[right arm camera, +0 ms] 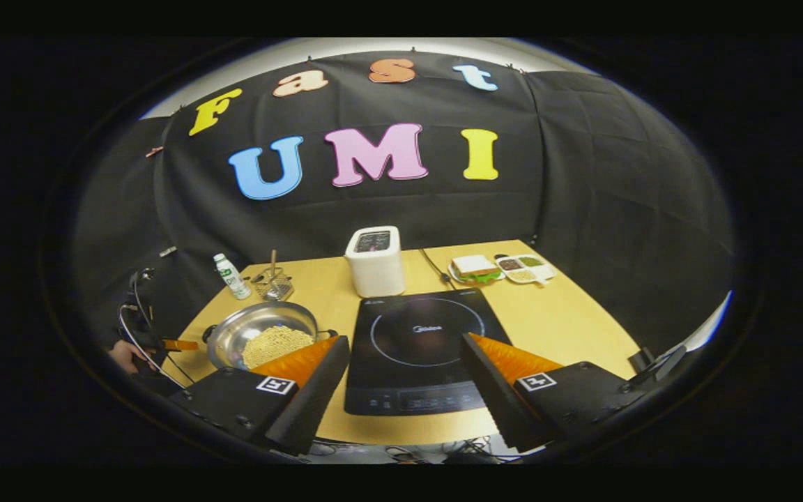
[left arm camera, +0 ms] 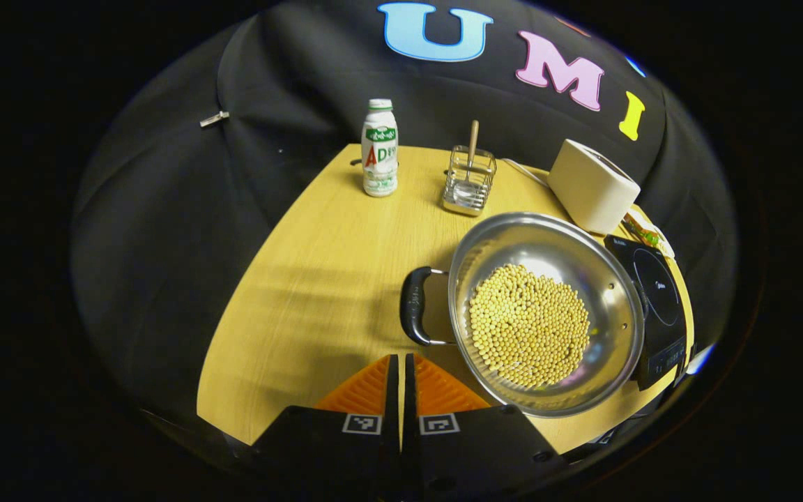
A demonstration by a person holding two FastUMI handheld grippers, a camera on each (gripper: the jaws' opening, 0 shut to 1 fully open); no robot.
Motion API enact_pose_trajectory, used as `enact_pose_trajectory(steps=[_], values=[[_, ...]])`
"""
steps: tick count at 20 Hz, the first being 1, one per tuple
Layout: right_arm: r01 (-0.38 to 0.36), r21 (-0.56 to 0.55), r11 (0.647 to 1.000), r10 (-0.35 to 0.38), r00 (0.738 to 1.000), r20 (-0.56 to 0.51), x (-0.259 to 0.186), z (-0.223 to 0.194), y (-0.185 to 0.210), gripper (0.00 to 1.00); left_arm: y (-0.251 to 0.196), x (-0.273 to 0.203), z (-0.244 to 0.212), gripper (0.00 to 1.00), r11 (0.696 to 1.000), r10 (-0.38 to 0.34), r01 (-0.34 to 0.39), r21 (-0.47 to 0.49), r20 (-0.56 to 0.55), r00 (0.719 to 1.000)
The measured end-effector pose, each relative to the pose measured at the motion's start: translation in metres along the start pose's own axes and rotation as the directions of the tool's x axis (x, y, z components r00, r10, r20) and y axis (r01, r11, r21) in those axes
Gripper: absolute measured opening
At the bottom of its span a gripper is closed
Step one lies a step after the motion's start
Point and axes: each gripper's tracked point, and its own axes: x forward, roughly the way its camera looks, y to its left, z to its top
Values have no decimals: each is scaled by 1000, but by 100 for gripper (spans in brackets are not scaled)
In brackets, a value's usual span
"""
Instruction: First push the handle of the pot to place it horizontally, then grasp the pot with both hands and set it on the induction cooktop.
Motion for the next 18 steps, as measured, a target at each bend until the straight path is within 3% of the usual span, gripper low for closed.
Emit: enact_pose_trajectory(steps=[2, 3, 7, 8, 9, 13, 18], values=[[-46, 18, 999, 46, 999, -25, 19, -5, 20, 99, 0, -15, 17, 7, 999, -23, 25, -34, 61, 998], [-68, 20, 997, 69, 996, -47, 27, -12, 30, 99, 0, -22, 28, 19, 998, -33, 38, -52, 95, 995], [-140, 10, 990, 140, 982, -128, 64, -28, 58, 99, 6, -33, 56, 96, 997, -33, 45, -61, 190, 981], [-160, 13, 987, 160, 975, -156, 75, -35, 66, 94, 7, -30, 53, 95, 997, -39, 50, -55, 183, 982], [-180, 18, 984, 180, 965, -192, 82, -43, 74, 99, 3, -28, 53, 96, 996, -56, 68, -60, 180, 982], [-228, 27, 973, 223, 916, -334, 116, -77, 99, 100, -13, -16, 55, 96, 985, -131, 150, -89, 189, 973], [-241, 58, 969, 243, 884, -400, 147, -99, 117, 99, -24, 13, 53, 95, 972, -202, 217, -85, 159, 966]])
